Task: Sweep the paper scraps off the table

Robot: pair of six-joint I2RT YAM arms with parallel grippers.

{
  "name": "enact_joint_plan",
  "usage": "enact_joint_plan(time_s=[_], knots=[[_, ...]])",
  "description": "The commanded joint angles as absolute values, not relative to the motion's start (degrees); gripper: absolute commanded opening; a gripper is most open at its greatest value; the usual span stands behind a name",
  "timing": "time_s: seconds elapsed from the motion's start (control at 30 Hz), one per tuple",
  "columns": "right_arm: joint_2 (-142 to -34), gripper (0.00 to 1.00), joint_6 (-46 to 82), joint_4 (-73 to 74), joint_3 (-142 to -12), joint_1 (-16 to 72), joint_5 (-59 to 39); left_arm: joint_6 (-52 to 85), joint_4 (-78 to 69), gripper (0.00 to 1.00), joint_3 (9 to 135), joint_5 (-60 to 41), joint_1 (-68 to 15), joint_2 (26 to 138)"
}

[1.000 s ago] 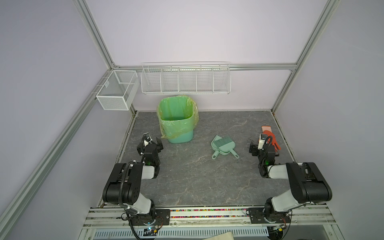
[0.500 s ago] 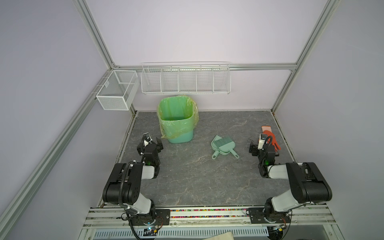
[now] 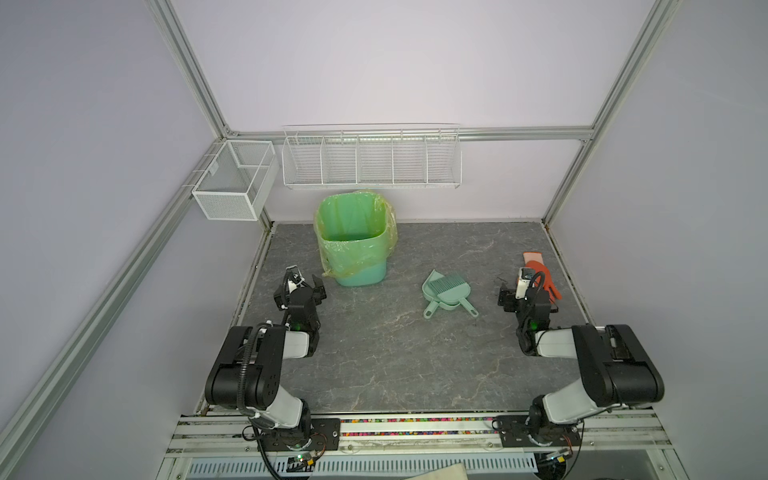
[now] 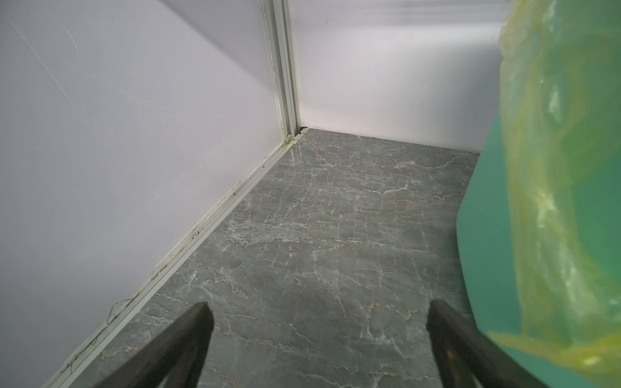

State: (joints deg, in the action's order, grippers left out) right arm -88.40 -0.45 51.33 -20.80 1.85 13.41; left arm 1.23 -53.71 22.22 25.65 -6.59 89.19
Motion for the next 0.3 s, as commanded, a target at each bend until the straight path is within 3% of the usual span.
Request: enact_joint_plan(time_s=[0.0, 0.27], knots=[[-88.12, 0.89, -1.14, 51.75, -21.22, 1.66, 12.73, 1.49, -55.05, 0.99, 21.64, 25.63, -6.59, 89.77], [-88.09, 0.89, -1.19, 51.59, -21.43, 1.64, 12.64, 1.45, -55.02, 0.99, 21.64, 25.64, -6.59, 89.71]])
